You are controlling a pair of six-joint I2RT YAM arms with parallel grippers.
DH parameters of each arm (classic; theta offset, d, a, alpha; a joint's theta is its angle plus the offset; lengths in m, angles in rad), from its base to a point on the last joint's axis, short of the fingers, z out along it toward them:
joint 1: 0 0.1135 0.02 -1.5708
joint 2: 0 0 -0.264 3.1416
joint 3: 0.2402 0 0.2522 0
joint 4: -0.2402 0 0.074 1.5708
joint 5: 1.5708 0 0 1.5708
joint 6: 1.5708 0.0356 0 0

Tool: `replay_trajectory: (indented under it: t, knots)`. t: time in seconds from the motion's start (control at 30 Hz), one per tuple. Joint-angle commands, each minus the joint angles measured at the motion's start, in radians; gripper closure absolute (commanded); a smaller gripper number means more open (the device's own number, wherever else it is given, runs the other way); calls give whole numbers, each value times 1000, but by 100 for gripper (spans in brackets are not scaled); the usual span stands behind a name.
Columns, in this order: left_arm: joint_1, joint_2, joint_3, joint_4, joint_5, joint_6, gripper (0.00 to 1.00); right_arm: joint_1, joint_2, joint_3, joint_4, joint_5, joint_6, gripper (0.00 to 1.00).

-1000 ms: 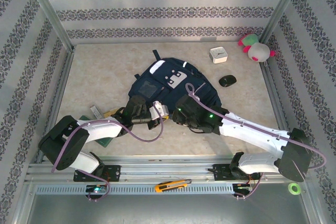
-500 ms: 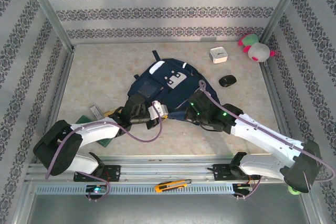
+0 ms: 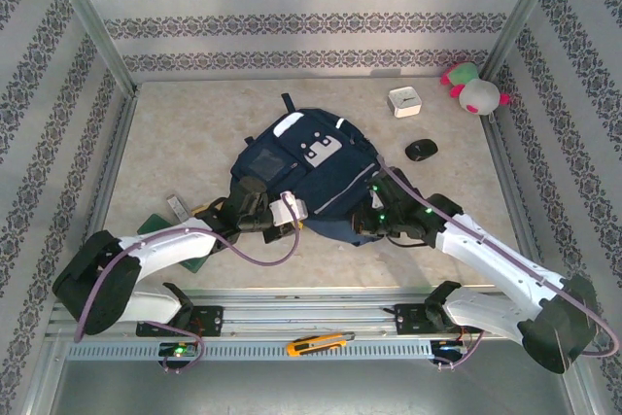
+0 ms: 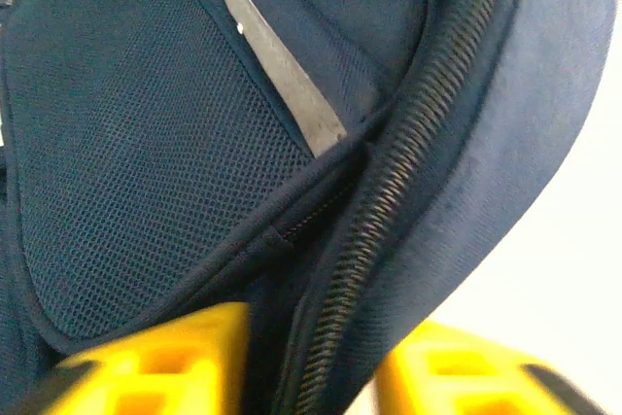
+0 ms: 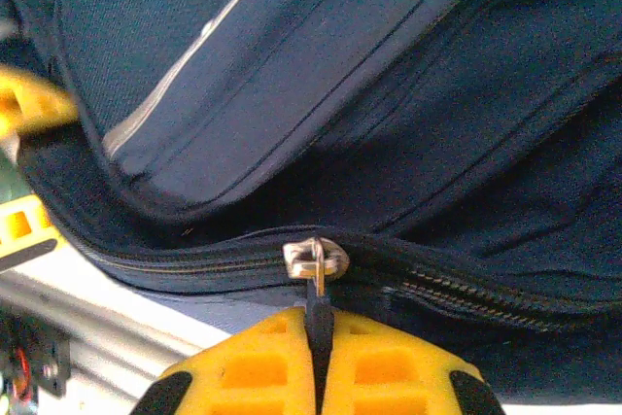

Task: Pack the student bag

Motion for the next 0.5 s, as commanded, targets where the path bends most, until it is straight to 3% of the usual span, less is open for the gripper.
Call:
replay_trajectory:
  t: [0.0,0.2,0.47]
  knots:
    - [-17,-55,81,-97,106,-26,36,13,-1,-35,30,-117,-81,100]
    - [-171,-24,115,-98,101,-45,28,4,11,-75,58,-161,-136,100]
    - [-217,169,147,61,87,-72,29,-20,33,-70,35,-198,-184,100]
